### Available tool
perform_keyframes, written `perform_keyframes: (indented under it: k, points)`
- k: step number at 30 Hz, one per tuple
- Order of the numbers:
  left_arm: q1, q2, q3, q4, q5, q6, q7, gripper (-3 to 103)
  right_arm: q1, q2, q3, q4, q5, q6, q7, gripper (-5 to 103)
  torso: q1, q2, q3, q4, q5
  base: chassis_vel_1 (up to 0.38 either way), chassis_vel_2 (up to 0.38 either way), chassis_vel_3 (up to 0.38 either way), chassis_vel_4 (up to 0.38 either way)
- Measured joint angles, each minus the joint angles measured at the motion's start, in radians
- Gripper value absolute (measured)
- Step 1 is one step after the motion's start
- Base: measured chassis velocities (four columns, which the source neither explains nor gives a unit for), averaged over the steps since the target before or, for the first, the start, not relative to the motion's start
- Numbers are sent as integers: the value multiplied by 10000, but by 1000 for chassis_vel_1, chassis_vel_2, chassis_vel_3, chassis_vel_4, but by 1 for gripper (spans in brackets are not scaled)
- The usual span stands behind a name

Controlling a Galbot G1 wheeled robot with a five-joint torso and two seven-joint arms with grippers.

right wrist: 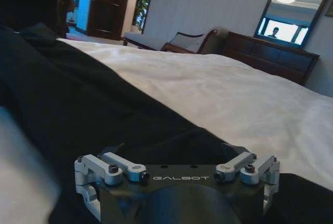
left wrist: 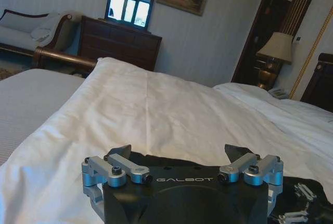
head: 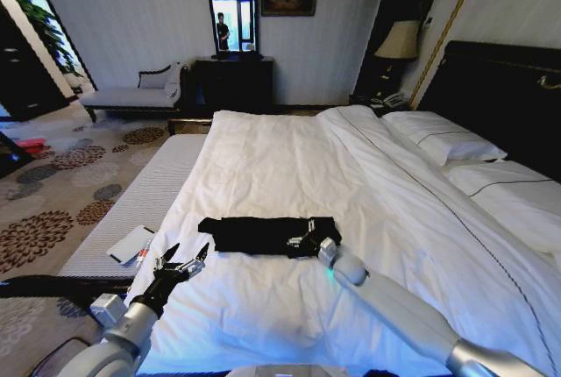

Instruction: Fold the clothes on the bed.

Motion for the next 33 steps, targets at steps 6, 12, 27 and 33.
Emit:
perform_keyframes:
  k: [6, 12, 27, 33]
  points:
    - [-120, -43, 95, 65, 85, 67, -91, 100, -371, -327, 792, 1113, 1823, -808, 573, 100, 1, 0, 0, 3, 3, 0, 0, 0, 0]
    - [-114, -35, 180, 238, 1151, -17, -54, 100, -640, -1142, 2071, 2442, 5200, -2011, 1181, 100, 1, 0, 0, 4, 2, 0, 0, 0, 0]
    - [717, -866, 97, 606, 2864, -1566, 507, 100, -2993, -2604, 6644, 3044, 11477, -5806, 1174, 100, 0, 0, -2, 3, 2, 0, 0, 0, 0]
    - [1536, -925, -77, 776, 3414, -2443, 796, 100, -2645, -1831, 6471, 2405, 11605, -6215, 1114, 100, 1, 0, -1, 5, 2, 0, 0, 0, 0]
